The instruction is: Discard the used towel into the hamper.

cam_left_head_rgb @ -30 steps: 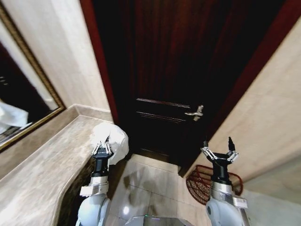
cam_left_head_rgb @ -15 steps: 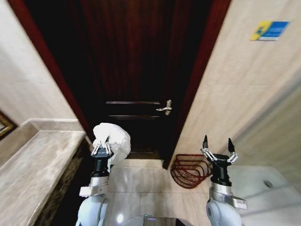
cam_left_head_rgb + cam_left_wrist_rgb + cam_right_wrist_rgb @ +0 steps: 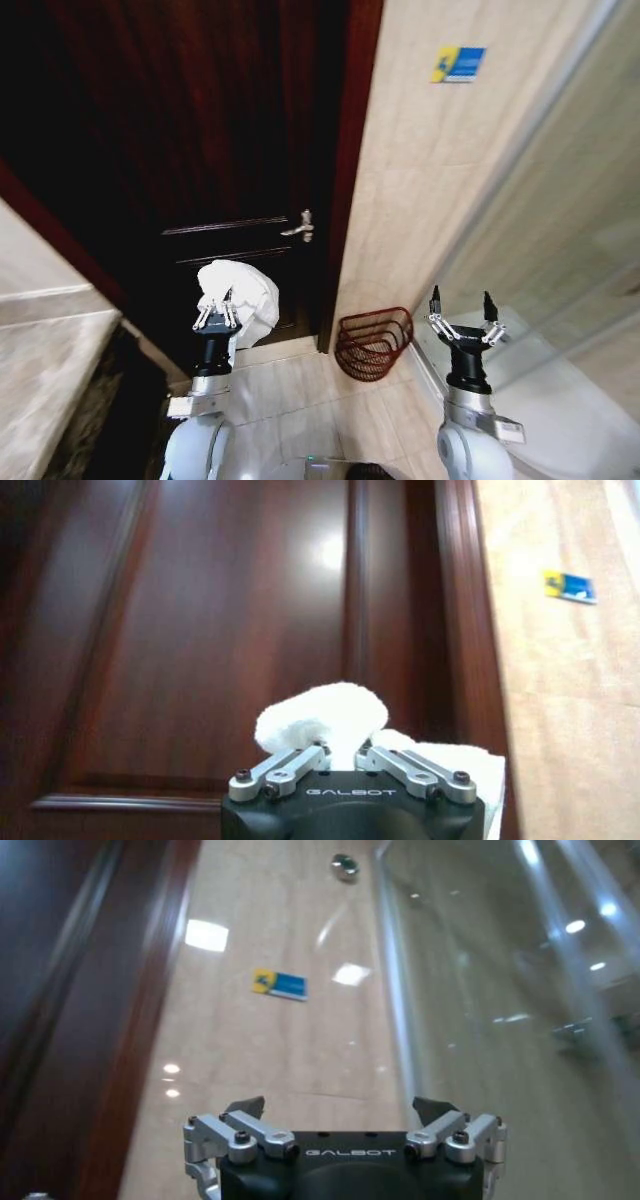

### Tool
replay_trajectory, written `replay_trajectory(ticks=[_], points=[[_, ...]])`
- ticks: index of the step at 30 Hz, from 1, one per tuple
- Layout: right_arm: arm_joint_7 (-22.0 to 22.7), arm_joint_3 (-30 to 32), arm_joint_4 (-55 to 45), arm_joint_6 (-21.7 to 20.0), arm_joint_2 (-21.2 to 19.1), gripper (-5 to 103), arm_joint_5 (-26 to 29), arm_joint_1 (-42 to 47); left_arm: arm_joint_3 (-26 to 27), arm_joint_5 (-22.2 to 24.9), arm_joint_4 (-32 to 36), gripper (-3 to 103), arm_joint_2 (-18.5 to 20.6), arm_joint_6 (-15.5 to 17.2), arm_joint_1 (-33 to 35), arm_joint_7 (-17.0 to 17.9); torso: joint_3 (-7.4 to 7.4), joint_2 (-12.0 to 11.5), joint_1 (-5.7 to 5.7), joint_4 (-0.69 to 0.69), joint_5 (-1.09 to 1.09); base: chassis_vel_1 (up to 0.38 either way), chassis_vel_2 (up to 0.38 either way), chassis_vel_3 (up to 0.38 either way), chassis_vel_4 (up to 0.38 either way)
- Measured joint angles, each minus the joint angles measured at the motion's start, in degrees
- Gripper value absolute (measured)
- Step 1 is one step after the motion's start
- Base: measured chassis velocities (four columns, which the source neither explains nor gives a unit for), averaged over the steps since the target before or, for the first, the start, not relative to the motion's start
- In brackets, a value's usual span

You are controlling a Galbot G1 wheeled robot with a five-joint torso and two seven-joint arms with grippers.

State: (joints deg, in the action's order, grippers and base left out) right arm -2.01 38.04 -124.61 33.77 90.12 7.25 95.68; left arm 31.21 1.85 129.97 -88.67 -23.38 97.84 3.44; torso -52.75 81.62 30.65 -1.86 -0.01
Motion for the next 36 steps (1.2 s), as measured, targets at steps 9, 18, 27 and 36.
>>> replay_trajectory(ticks=[9,18,27,36], points=[[-0.2,0.1,0.4,-0.1,-0.1,100,0.1,-0.3,0.0,0.0,-0.4,5,0.1,0.1,-0.1,0.0,0.00,0.0,-0.01,0.00,0.01,-0.130,-0.135,-0.126,-0.122],[-0.4,0.4,1.0,0.1,0.0,100,0.5,-0.2,0.1,0.2,-1.0,5,0.1,0.1,-0.4,0.0,0.00,0.0,-0.01,0.00,0.00,-0.129,-0.127,-0.120,-0.127],[-0.5,0.7,1.3,0.1,-0.1,100,0.8,-0.3,0.4,0.8,-1.6,5,0.1,-0.6,-0.7,-0.8,0.00,0.0,-0.01,0.00,0.00,-0.125,-0.122,-0.123,-0.123],[0.2,1.0,1.3,0.4,-0.1,100,0.6,-0.1,2.2,-1.6,-5.6,5,0.9,-4.8,-3.3,-2.1,0.00,0.0,-0.01,0.01,0.01,-0.106,-0.125,-0.103,-0.112]])
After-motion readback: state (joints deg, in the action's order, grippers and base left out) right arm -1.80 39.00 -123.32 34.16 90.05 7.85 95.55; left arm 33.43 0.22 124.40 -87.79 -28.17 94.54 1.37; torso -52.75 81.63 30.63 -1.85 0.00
